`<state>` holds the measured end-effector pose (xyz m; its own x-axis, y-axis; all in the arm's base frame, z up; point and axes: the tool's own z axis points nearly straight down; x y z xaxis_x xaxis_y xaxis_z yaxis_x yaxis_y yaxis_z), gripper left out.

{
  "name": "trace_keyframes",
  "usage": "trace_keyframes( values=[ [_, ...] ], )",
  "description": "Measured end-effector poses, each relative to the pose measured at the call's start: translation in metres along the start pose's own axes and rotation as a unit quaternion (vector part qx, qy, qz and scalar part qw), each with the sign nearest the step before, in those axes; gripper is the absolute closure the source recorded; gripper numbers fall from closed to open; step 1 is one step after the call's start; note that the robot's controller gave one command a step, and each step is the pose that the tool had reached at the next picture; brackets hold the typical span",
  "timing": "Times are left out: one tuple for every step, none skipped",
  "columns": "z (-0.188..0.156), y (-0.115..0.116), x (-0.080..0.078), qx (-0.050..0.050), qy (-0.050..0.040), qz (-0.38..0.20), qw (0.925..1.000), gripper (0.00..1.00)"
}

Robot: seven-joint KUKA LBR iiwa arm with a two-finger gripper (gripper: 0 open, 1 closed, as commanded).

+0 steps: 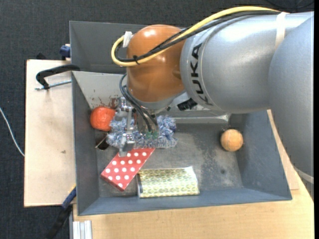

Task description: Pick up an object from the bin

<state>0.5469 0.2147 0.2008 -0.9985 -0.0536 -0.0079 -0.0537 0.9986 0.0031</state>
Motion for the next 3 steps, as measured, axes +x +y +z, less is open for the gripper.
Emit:
trace_keyframes(
  values=[
    [0.054,-0.005,0.024,0.001,0.0027,0.018,0.9998,0.0],
    [0.078,-0.01,0.036,0.002,0.0073,-0.015,0.9999,0.0],
    [0.094,-0.024,0.032,0.0,0.0,-0.134,0.991,0.0]
  ],
)
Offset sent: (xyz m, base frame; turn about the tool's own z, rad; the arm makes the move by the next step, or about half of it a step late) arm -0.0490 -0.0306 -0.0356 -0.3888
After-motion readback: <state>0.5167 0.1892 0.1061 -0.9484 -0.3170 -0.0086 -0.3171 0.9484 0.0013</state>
